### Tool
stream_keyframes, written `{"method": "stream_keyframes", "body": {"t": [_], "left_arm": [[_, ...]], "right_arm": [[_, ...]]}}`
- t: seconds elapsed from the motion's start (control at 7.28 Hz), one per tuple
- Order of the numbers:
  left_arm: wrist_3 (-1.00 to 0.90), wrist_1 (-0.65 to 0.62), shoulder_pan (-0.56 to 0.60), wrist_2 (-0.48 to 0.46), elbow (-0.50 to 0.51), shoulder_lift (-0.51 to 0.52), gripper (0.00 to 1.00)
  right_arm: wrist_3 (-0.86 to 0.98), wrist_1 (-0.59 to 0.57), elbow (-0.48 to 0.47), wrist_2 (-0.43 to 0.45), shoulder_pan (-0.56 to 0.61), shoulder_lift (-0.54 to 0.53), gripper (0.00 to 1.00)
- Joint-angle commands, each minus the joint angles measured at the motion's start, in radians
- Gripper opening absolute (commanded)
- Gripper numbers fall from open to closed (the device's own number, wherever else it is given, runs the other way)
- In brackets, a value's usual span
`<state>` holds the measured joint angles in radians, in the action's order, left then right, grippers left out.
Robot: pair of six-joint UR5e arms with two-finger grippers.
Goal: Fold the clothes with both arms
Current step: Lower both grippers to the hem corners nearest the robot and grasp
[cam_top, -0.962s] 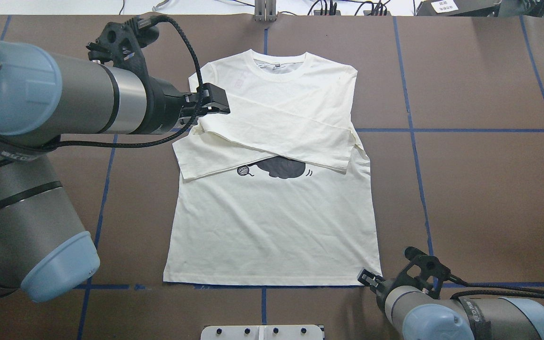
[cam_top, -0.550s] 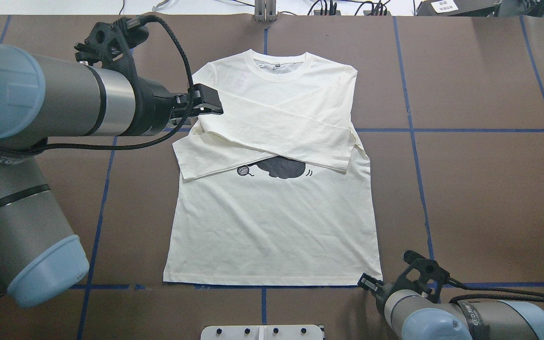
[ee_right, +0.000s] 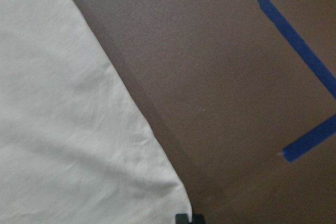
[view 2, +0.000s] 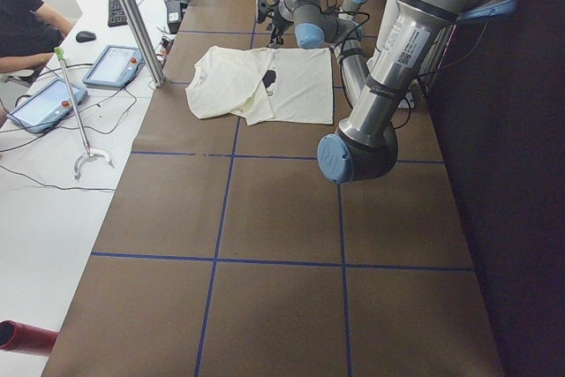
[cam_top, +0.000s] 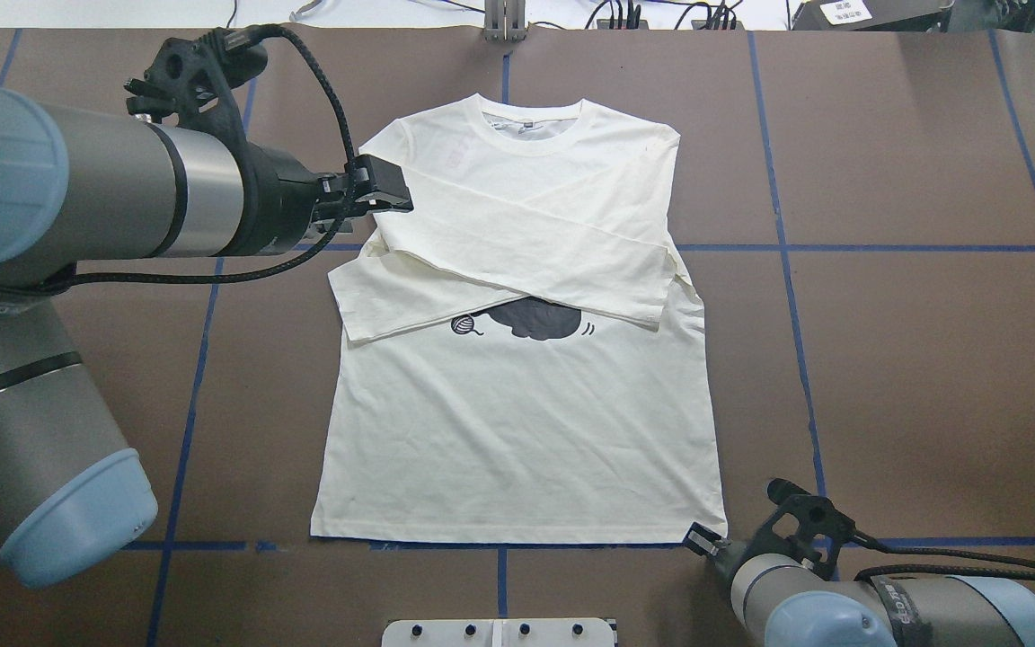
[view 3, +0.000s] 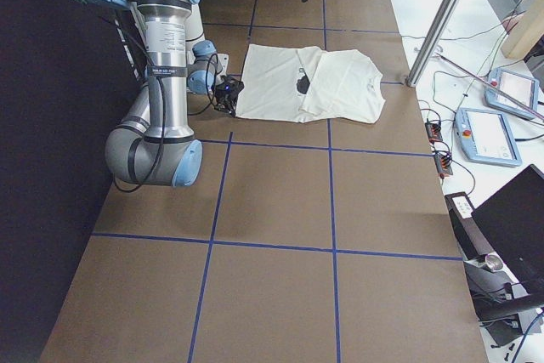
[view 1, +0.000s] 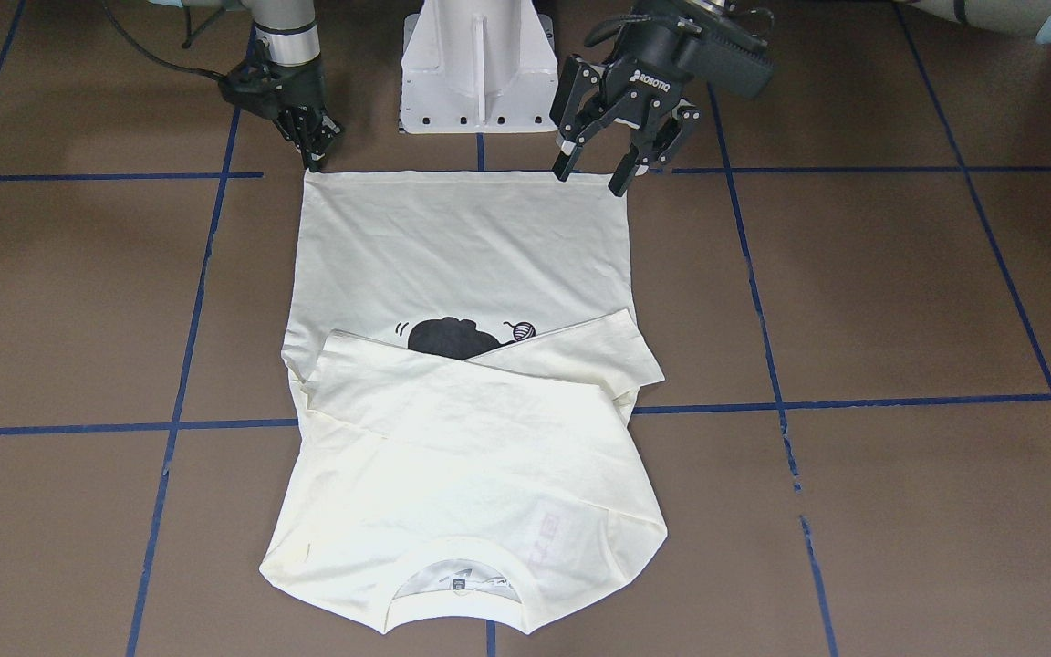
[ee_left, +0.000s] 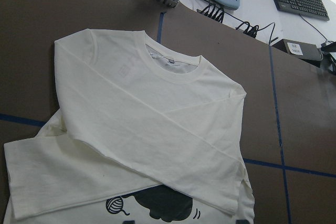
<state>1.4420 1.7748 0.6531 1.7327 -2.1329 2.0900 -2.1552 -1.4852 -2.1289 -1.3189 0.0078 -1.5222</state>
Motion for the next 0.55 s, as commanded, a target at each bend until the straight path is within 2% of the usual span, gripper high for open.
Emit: {"method": "stream_keyframes", "body": {"t": [0.0,0.27,0.41], "left_arm": [[0.000,0.000,0.000,-0.009,-0.004,-0.008,0.71],[0.008,-0.002,-0.003,-0.009,-0.007,-0.039,0.71],[0.012,-0.038,-0.010,-0.009,-0.040,-0.082,0.71]], "right_arm": [[0.000,-0.001,-0.002,0.027,0.001,-0.016,0.00],[0.000,-0.015,-0.020,0.029,0.001,-0.016,0.00],[0.000,-0.017,-0.076,0.020,0.001,-0.021,0.00]]}}
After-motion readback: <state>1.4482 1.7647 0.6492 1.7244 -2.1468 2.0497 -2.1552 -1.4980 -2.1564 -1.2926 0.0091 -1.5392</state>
